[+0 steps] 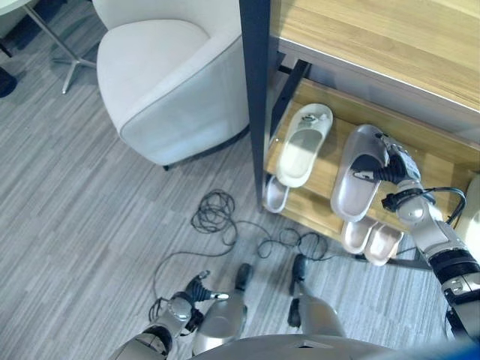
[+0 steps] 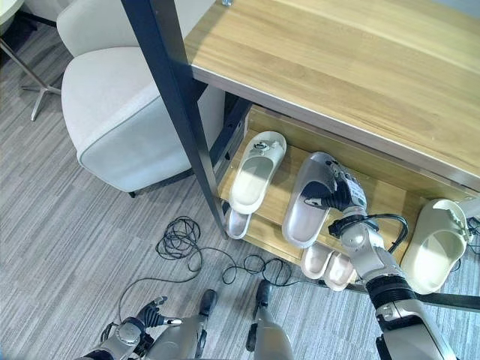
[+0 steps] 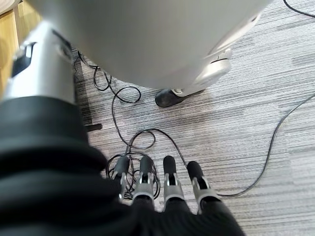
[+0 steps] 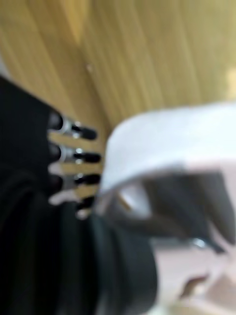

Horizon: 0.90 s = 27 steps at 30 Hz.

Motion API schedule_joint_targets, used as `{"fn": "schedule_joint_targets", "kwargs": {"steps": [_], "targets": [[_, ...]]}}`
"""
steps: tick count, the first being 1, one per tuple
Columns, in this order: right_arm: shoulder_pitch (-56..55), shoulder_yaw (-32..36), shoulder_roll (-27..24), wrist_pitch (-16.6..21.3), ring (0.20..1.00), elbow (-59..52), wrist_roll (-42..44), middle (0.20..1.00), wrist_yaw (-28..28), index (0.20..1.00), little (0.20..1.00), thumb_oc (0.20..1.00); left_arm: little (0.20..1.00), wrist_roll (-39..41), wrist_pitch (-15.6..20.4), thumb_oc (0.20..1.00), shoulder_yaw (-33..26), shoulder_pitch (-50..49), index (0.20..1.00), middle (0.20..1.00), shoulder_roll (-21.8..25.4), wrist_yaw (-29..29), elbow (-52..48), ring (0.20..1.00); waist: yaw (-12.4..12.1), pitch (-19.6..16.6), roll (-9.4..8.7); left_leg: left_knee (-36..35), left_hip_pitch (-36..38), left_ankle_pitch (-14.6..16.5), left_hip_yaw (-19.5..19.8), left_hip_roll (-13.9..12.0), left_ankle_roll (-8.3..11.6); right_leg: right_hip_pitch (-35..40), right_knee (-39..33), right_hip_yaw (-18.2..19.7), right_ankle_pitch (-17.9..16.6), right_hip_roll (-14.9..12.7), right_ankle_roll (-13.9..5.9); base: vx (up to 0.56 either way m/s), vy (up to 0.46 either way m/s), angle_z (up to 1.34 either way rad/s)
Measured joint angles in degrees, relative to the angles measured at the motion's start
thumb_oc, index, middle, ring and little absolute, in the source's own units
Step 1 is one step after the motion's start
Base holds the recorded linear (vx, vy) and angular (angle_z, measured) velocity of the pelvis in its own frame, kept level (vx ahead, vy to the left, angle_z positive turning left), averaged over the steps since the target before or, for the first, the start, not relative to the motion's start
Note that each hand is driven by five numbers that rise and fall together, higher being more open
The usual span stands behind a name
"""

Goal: Arrange the slippers neatly on the shoe rack.

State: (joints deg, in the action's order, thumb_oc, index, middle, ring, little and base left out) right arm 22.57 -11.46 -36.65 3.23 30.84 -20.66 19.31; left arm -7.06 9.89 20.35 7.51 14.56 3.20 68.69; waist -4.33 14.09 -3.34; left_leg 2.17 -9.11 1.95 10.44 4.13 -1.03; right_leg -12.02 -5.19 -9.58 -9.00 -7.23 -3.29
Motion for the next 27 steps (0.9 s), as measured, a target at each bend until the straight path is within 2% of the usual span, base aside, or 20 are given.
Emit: {"fn": "schedule_joint_targets", "kwargs": {"steps": [1, 2, 3, 4, 18, 25, 27], "targets": [[0.0, 0.1, 0.0, -0.5, 1.0, 0.0, -0.5, 1.0, 0.5, 1.0, 1.0, 1.0, 1.0, 0.3, 0.0, 1.0, 0.0, 0.0, 1.0, 1.0, 0.0, 0.3, 0.0, 1.0, 0.1, 0.0, 0.02, 0.0, 0.0, 0.0, 0.0, 0.0, 0.0, 0.0, 0.0, 0.0, 0.0, 0.0, 0.0, 0.0, 0.0, 0.0], [0.0, 0.4, 0.0, -0.7, 0.589, 0.0, -1.6, 0.589, 1.2, 0.589, 0.589, 0.589, 1.0, 1.0, 0.0, 1.0, 0.0, 0.0, 1.0, 1.0, -0.1, 1.0, 0.0, 1.0, 0.1, 0.1, 0.09, 0.0, 0.0, 0.0, 0.0, 0.0, 0.0, 0.0, 0.0, 0.0, 0.0, 0.0, 0.0, 0.0, 0.0, 0.0], [0.0, 0.7, 0.0, -1.0, 0.413, 0.1, -2.1, 0.413, 1.4, 0.413, 0.413, 0.413, 1.0, 1.0, 0.0, 1.0, 0.0, 0.0, 1.0, 1.0, -0.2, 1.0, 0.0, 1.0, 0.2, 0.1, 0.19, 0.0, 0.0, 0.0, 0.0, 0.0, 0.0, 0.0, 0.0, 0.0, 0.0, 0.0, 0.0, 0.0, 0.0, 0.0], [0.0, 1.0, 0.0, -1.2, 0.2, 0.2, -3.0, 0.2, 1.7, 0.2, 0.2, 0.2, 1.0, 1.0, 0.0, 1.0, 0.0, 0.0, 1.0, 1.0, -0.3, 1.1, 0.0, 1.0, 0.1, 0.3, 0.41, 0.0, 0.0, 0.0, 0.0, 0.0, 0.0, 0.0, 0.0, 0.0, 0.0, 0.0, 0.0, 0.0, 0.0, 0.0], [-3.7, 3.3, 0.0, -1.0, 0.2, -2.0, -5.6, 0.2, 3.6, 0.2, 0.2, 0.2, 1.0, 0.8, 0.0, 1.0, -0.1, 0.0, 1.0, 1.0, -0.5, 2.1, 0.0, 1.0, 0.3, 0.4, 0.69, 0.0, 0.6, 0.0, 0.0, 0.0, 0.0, 0.6, 0.0, 0.1, -0.2, 0.0, 0.21, 0.0, 0.0, 0.0], [-10.6, 4.8, 0.0, -0.6, 0.2, -9.5, -8.4, 0.2, 3.8, 0.2, 0.2, 0.2, 1.0, 0.7, 0.0, 1.0, -0.2, -0.1, 1.0, 1.0, -0.6, 2.2, -0.1, 1.0, 0.6, 0.3, 0.68, 0.0, 1.4, 0.0, -0.2, 0.0, 0.0, 1.2, 0.0, 0.2, -0.2, 0.0, 0.31, 0.0, 0.001, 0.0], [-16.6, 6.5, 0.1, 1.1, 0.2, -17.7, -10.1, 0.2, 3.9, 0.2, 0.2, 0.2, 1.0, 0.7, 0.0, 1.0, -0.8, -0.3, 1.0, 1.0, -0.6, 2.3, -0.1, 1.0, 0.9, 0.3, 0.56, 0.0, 1.8, 0.0, -0.4, 0.0, 0.0, 1.6, 0.0, 0.5, -0.3, 0.0, 0.33, -0.01, 0.003, -0.05]]}}
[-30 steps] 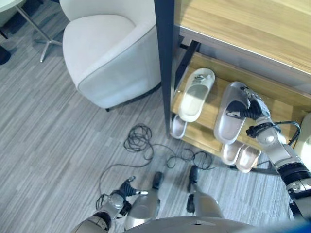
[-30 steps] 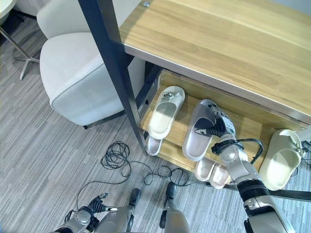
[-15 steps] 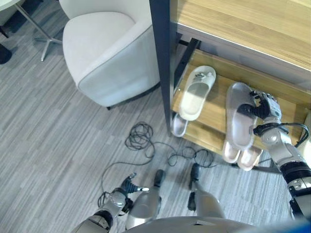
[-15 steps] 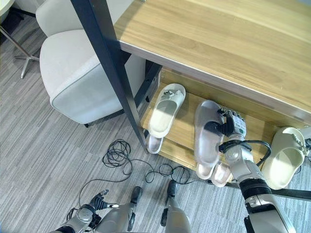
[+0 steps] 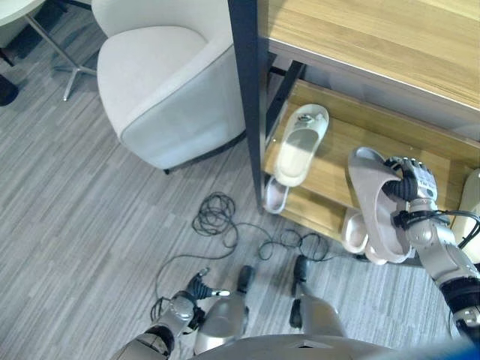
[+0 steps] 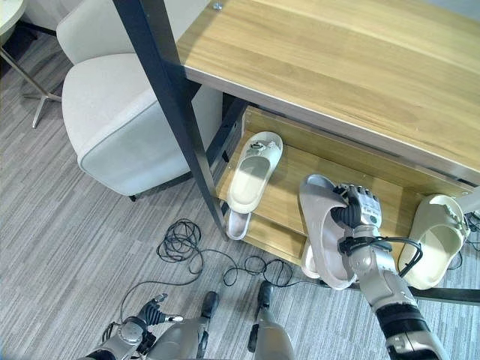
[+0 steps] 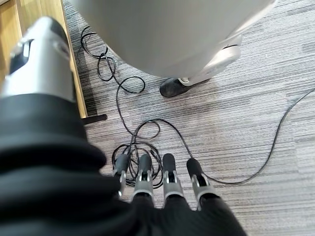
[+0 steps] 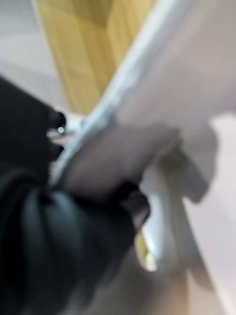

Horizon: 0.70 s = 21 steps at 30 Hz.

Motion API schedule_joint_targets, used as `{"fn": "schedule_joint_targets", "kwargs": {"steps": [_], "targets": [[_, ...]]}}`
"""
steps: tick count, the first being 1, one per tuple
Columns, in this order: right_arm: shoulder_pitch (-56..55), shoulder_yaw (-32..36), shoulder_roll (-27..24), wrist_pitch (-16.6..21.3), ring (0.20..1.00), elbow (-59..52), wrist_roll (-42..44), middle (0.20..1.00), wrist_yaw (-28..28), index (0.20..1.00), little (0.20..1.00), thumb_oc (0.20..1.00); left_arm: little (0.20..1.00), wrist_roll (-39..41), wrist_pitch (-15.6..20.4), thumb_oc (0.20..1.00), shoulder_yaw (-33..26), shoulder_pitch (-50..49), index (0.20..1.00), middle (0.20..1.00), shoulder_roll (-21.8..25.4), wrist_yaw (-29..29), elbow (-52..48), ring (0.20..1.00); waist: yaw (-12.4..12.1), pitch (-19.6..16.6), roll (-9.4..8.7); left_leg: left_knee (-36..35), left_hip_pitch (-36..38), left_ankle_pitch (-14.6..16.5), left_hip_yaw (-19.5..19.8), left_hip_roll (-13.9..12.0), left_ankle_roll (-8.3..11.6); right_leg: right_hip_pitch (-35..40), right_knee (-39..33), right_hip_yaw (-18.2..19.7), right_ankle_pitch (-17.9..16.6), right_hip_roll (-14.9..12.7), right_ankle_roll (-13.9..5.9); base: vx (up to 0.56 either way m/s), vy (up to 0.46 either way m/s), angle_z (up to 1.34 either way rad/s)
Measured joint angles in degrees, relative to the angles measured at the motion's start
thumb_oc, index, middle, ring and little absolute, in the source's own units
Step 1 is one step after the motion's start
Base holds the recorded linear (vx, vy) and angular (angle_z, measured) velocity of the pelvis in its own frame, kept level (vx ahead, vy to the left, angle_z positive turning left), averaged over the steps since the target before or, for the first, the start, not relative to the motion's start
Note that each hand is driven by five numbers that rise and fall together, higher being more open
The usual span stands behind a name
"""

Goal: Arrange the slippers neatly on the shoe rack.

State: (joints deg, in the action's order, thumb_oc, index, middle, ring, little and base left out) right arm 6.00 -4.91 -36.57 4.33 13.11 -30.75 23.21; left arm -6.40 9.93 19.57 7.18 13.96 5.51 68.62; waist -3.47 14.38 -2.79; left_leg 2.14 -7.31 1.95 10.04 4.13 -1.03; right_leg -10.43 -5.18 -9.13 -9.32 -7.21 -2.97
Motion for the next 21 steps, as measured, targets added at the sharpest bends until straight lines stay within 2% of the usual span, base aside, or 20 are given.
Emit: {"fn": "schedule_joint_targets", "kwargs": {"steps": [3, 6, 10, 12, 14, 15, 21], "targets": [[-5.3, 0.5, 0.0, 1.9, 0.2, -6.8, -1.6, 0.2, -0.1, 0.2, 0.2, 0.2, 1.0, -0.6, 0.3, 1.0, -0.7, -0.8, 1.0, 1.0, 0.2, 1.1, -0.2, 1.0, 0.9, -0.3, -0.54, 0.0, 0.4, 0.1, -0.2, 0.0, 0.05, 0.3, 0.0, 0.2, 0.0, 0.0, -0.02, -0.01, 0.006, -0.04], [-13.5, 1.4, 0.1, 4.8, 0.2, -13.7, -4.9, 0.2, -1.0, 0.2, 0.2, 0.2, 1.0, -2.0, 0.5, 1.0, -3.1, -1.6, 1.0, 1.0, 0.5, 2.1, -0.1, 1.0, 2.0, -1.3, -2.21, 0.1, 0.5, 0.1, -0.3, 0.0, 0.09, 0.3, 0.0, 0.4, 0.0, 0.1, -0.05, -0.03, 0.003, -0.02], [-21.7, 2.1, 1.7, 7.5, 0.2, -16.4, -3.3, 0.2, -4.9, 0.2, 0.2, 0.2, 1.0, -0.9, 0.6, 1.0, -5.7, -3.1, 1.0, 1.0, 1.3, 2.5, -0.4, 1.0, 2.8, -2.5, -4.32, 0.3, 0.7, 0.2, -1.4, 0.0, 0.07, 0.3, 0.0, 1.3, -0.3, 0.1, -0.25, -0.01, -0.011, -0.1], [-24.0, 2.1, 2.2, 8.9, 0.2, -16.5, -0.1, 0.2, -6.4, 0.2, 0.2, 0.2, 1.0, -0.5, 1.1, 1.0, -6.4, -6.1, 1.0, 1.0, 2.7, 3.4, -6.9, 1.0, 2.7, -2.6, -4.94, 0.4, 0.9, 0.3, -2.3, -0.1, 0.04, 0.1, 0.0, 2.4, -0.4, -0.1, -0.32, -0.03, -0.03, -0.28], [-28.5, 1.9, 2.5, 10.6, 0.2, -16.5, 3.5, 0.2, -8.1, 0.2, 0.2, 0.2, 1.0, 1.8, 3.4, 1.0, -7.0, -7.7, 1.0, 1.0, 4.8, 5.4, -13.5, 1.0, 2.7, -2.6, -5.47, 1.7, 0.4, 1.1, -3.0, 0.0, 0.24, -0.1, 0.0, 3.1, 0.0, 0.0, -0.87, -0.03, -0.022, -0.18], [-29.4, 1.4, 2.4, 11.1, 0.2, -16.4, 4.6, 0.2, -9.3, 0.2, 0.2, 0.2, 1.0, 3.6, 4.8, 1.0, -8.5, -8.5, 1.0, 1.0, 5.4, 6.8, -15.7, 1.0, 2.5, -2.5, -5.69, 2.5, 0.2, 1.5, -3.2, -0.1, 0.14, 0.0, 0.0, 3.4, 0.0, 0.1, -0.88, -0.02, -0.01, -0.12], [-31.2, -1.3, 2.7, 12.3, 0.2, -11.0, 10.1, 0.2, -10.8, 0.2, 0.2, 0.2, 1.0, 13.5, 7.9, 1.0, -12.2, -9.7, 1.0, 1.0, 7.7, 11.1, -25.1, 1.0, 3.1, -2.3, -6.09, 6.6, -1.4, 3.3, -5.0, -0.3, 0.04, -0.4, 0.0, 5.4, -0.1, 0.6, -1.07, -0.04, -0.008, -0.15]]}}
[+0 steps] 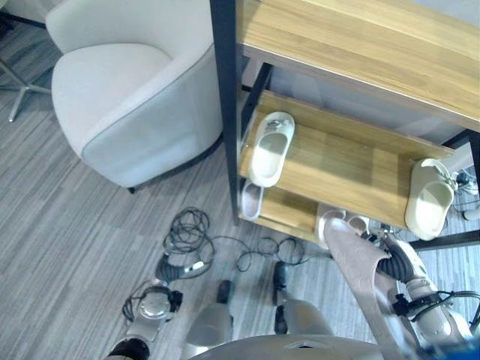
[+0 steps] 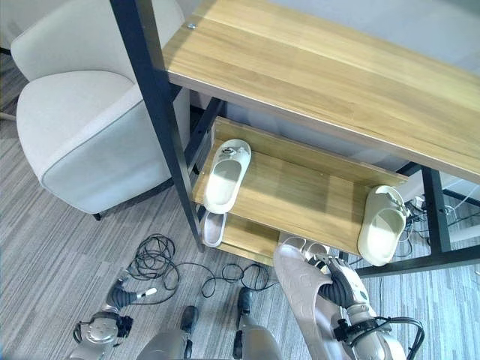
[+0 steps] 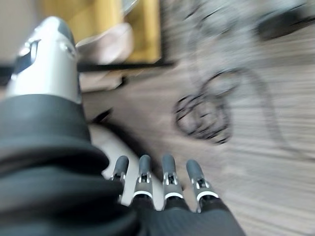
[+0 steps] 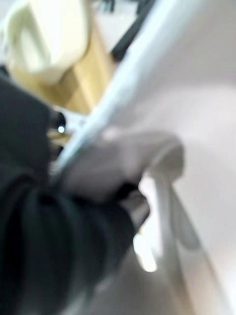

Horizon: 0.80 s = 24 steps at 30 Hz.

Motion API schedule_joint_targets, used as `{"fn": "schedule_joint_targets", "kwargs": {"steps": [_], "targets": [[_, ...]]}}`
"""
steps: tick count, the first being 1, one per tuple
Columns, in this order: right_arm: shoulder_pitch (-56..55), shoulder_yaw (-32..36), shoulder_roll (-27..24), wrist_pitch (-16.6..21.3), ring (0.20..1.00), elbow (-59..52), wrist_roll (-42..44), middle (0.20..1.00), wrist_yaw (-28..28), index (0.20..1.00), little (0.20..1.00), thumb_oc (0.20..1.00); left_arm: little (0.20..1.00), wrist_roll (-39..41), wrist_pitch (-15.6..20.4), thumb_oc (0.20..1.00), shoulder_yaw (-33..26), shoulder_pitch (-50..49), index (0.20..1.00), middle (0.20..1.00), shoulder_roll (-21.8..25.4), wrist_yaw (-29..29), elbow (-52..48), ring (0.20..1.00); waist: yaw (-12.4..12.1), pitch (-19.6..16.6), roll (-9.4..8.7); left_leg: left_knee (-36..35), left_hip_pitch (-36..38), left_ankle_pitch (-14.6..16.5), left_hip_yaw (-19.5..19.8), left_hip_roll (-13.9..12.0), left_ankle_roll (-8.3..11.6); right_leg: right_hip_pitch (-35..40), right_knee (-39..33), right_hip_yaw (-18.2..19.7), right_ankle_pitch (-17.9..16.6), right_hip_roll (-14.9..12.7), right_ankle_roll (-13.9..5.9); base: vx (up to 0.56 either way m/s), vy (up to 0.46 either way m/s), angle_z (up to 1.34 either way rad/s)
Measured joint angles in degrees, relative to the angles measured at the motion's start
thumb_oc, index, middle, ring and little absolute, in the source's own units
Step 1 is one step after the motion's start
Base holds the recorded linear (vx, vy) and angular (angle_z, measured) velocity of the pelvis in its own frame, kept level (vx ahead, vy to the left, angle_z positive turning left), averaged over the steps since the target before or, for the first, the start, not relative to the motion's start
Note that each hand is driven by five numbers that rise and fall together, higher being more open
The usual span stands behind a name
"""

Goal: Arrange the slippers neatly on the shoe rack.

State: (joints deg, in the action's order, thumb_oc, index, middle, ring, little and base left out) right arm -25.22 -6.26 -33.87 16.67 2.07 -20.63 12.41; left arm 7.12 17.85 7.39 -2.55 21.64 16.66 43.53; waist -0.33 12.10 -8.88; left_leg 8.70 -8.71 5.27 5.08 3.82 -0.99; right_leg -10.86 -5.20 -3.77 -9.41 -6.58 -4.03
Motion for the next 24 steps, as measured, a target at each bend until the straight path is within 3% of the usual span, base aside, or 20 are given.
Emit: {"fn": "schedule_joint_targets", "kwargs": {"steps": [3, 8, 10, 13, 17, 21, 23, 24], "targets": [[0.2, -2.1, -0.1, 0.1, 0.2, 0.3, 1.4, 0.2, -0.9, 0.2, 0.2, 0.2, 1.0, 4.0, 1.2, 1.0, -0.8, 1.6, 1.0, 1.0, -0.4, 1.3, 0.0, 1.0, 0.6, 0.5, 0.26, 1.9, -1.6, 0.6, -0.1, 0.0, -0.04, -0.6, 0.0, 0.1, 0.0, 0.1, -0.08, -0.09, -0.022, 0.0], [7.4, -6.1, -0.3, -0.3, 0.2, 7.3, 1.4, 0.2, 0.2, 0.2, 0.2, 0.2, 1.0, 9.0, 2.9, 1.0, 0.2, 6.1, 1.0, 1.0, -1.5, 4.3, -0.5, 1.0, 1.0, 4.4, 1.1, 9.3, -8.5, 2.5, 0.2, -0.3, 0.12, -5.6, 3.3, 0.4, -0.1, 0.7, -0.16, -0.18, -0.008, 0.03], [14.1, -7.7, -0.8, -0.9, 0.2, 9.9, 1.5, 0.2, 2.1, 0.2, 0.2, 0.2, 1.0, 10.3, 3.6, 1.0, 1.7, 10.6, 1.0, 1.0, -1.9, 5.6, -0.3, 1.0, 1.1, 8.1, 3.05, 14.7, -14.6, 4.0, 0.1, -0.4, 0.03, -10.5, 6.7, 0.4, -0.1, 1.0, -0.11, -0.08, 0.004, -0.02], [18.3, -8.6, -0.9, -1.4, 0.2, 10.6, 1.5, 0.2, 3.3, 0.2, 0.2, 0.2, 1.0, 10.3, 3.9, 1.0, 1.7, 13.3, 1.0, 1.0, -2.5, 6.7, -0.3, 1.0, 0.6, 10.5, 4.54, 17.9, -18.3, 4.6, 0.1, -0.7, -0.16, -13.7, 9.0, 0.6, 0.2, 1.3, -0.14, -0.07, 0.004, -0.02], [25.7, -9.8, -1.1, -1.5, 0.2, 11.3, 1.4, 0.2, 6.8, 0.2, 0.2, 0.2, 1.0, 10.2, 4.2, 1.0, 1.6, 18.3, 1.0, 1.0, -1.8, 11.2, 1.6, 1.0, 0.7, 11.7, 5.34, 24.5, -26.4, 6.3, 0.4, -1.1, -0.19, -23.6, 19.5, 0.6, 3.5, 1.7, 1.03, -0.09, 0.008, 0.01], [32.3, -10.5, -1.3, -1.7, 0.2, 13.0, 1.2, 0.2, 9.4, 0.2, 0.2, 0.2, 1.0, 10.2, 4.3, 1.0, 1.6, 22.0, 1.0, 1.0, -1.1, 13.5, 1.8, 1.0, 0.7, 12.3, 5.96, 27.1, -31.4, 6.6, 0.7, -1.6, -0.27, -28.8, 22.6, 0.5, 4.0, 2.2, 1.03, -0.05, -0.007, 0.0], [34.4, -11.1, -3.0, -1.7, 0.2, 12.6, 0.9, 0.2, 10.3, 0.2, 0.2, 0.2, 1.0, 10.2, 4.9, 1.0, 1.5, 23.9, 1.0, 1.0, -0.1, 13.9, 1.4, 1.0, 0.5, 12.3, 6.0, 29.8, -35.0, 7.3, 1.0, -1.6, 0.3, -34.2, 30.0, 0.6, 8.5, 2.1, 1.37, 0.01, 0.002, 0.13], [35.1, -11.4, -3.7, -1.8, 0.2, 12.8, 0.6, 0.2, 10.5, 0.2, 0.2, 0.2, 1.0, 10.2, 5.1, 1.0, 1.5, 24.6, 1.0, 1.0, 0.4, 14.3, 1.4, 1.0, 0.6, 12.3, 5.99, 31.3, -36.3, 8.1, 1.5, -1.4, 0.77, -35.7, 31.2, 0.5, 9.0, 2.1, 1.39, 0.07, -0.006, 0.05]]}}
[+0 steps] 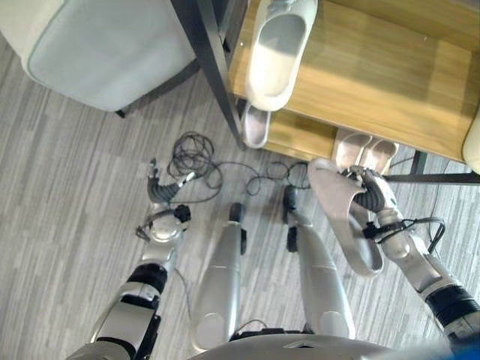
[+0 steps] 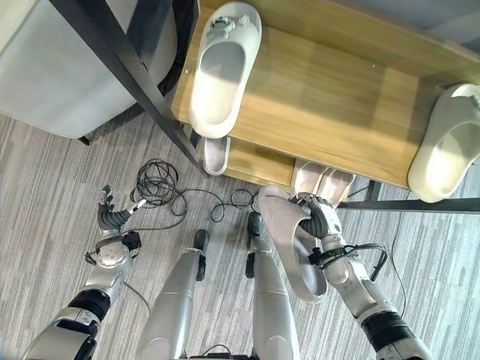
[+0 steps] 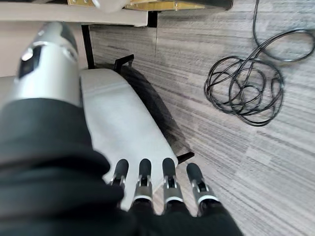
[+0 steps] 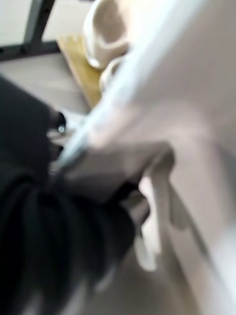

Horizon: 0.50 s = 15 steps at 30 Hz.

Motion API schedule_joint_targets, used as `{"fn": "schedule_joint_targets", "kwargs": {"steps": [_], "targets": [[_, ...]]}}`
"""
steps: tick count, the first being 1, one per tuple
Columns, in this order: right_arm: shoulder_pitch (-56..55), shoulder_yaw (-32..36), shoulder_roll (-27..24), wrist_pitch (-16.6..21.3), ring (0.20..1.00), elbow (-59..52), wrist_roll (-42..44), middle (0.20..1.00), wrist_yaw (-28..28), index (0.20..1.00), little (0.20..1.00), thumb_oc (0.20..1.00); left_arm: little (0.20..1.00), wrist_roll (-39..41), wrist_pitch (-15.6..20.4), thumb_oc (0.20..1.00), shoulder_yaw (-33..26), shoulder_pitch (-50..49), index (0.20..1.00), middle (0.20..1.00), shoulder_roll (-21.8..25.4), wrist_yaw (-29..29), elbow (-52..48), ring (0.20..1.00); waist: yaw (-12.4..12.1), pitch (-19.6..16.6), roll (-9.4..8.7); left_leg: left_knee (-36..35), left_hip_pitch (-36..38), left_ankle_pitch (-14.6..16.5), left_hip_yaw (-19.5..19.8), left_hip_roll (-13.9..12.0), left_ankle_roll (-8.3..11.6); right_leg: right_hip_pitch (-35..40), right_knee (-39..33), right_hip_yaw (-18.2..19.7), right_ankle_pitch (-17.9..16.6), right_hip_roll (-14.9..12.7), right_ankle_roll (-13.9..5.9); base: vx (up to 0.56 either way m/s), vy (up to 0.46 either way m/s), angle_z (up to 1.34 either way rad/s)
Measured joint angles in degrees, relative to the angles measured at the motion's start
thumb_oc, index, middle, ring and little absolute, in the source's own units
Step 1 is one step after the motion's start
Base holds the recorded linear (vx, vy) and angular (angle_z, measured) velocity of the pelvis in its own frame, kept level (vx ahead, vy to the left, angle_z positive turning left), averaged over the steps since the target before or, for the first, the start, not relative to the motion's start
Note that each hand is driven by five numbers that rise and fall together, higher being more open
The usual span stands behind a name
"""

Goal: Arrange the slippers neatly on the shoe rack.

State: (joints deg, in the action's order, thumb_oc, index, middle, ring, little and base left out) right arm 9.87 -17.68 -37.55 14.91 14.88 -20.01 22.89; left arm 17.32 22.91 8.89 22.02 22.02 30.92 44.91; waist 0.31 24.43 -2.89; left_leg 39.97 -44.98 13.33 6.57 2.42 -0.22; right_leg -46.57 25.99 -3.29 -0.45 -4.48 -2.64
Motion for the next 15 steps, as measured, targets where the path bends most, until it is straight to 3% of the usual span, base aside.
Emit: {"fn": "schedule_joint_targets", "kwargs": {"steps": [7, 10, 15], "targets": [[6.2, -0.8, -1.3, -2.3, 0.2, 5.0, -2.2, 0.2, 1.4, 0.2, 0.2, 0.2, 1.0, -1.3, -0.1, 1.0, 0.3, 2.7, 1.0, 1.0, 0.7, 2.4, -2.1, 1.0, -0.4, -0.5, 1.16, 7.2, -8.7, 2.4, 0.8, -1.2, 0.96, -8.2, 5.7, -1.0, 0.5, 1.2, 1.65, 0.01, 0.002, -0.04], [7.4, -0.2, -1.5, -4.1, 0.2, 5.9, -3.9, 0.2, 2.7, 0.2, 0.2, 0.2, 1.0, -6.3, -0.7, 1.0, 0.9, 4.1, 1.0, 1.0, 1.1, 4.9, -4.9, 1.0, -0.8, -0.9, 1.88, 10.6, -13.8, 3.1, 0.6, -0.2, 0.71, -13.7, 10.1, -0.8, 2.0, 0.2, 1.97, 0.02, 0.018, 0.06], [8.7, 2.3, -1.5, -6.3, 0.2, 6.0, -7.3, 0.2, 4.2, 0.2, 0.2, 0.2, 1.0, -7.9, -2.0, 1.0, 0.4, 3.6, 1.0, 1.0, 1.0, 5.8, -7.8, 1.0, -1.5, -1.4, 2.7, 14.2, -18.1, 4.2, 0.5, 0.7, 0.36, -18.4, 14.6, -0.5, 3.7, -0.7, 2.02, 0.01, 0.002, 0.06]]}}
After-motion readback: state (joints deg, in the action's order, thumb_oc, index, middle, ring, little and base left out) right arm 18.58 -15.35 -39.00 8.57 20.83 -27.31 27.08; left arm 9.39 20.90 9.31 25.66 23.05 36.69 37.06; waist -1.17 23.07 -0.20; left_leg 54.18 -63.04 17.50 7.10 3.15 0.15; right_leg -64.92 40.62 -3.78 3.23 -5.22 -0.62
